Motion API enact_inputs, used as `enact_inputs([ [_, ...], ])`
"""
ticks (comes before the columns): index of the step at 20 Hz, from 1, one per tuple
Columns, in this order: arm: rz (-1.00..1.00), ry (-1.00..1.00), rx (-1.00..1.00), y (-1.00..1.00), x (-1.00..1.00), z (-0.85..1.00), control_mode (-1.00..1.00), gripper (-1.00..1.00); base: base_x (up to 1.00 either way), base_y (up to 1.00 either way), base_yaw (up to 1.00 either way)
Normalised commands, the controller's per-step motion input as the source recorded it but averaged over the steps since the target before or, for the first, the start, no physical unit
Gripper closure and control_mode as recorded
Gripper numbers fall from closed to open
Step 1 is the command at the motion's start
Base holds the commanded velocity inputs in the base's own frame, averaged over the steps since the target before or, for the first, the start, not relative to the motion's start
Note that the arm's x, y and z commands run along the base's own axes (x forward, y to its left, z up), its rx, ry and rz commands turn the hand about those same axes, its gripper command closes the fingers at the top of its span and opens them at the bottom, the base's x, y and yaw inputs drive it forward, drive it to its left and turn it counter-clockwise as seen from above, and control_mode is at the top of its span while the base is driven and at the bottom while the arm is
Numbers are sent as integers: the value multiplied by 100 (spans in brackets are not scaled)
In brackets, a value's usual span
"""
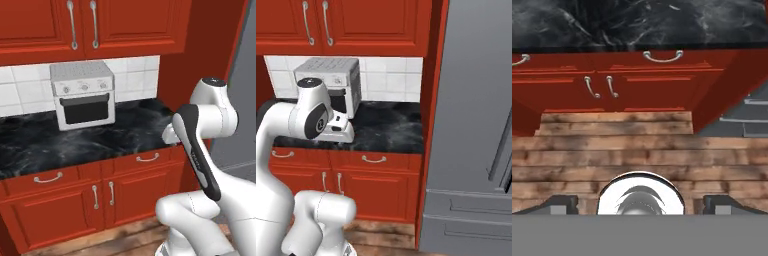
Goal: Navigate to the toaster oven.
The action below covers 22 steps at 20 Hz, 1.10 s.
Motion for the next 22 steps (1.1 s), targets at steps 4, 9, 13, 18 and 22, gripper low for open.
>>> enact_inputs([
  [4,0,0,0,0,0,0,100,-100,90,93,0],
  [9,0,0,0,0,0,0,100,-100,90,75,0],
  [13,0,0,0,0,0,0,100,-100,83,48,0],
  [18,0,0,0,0,0,0,100,-100,20,2,0],
  [22,0,0,0,0,0,0,100,-100,-7,-8,0],
])
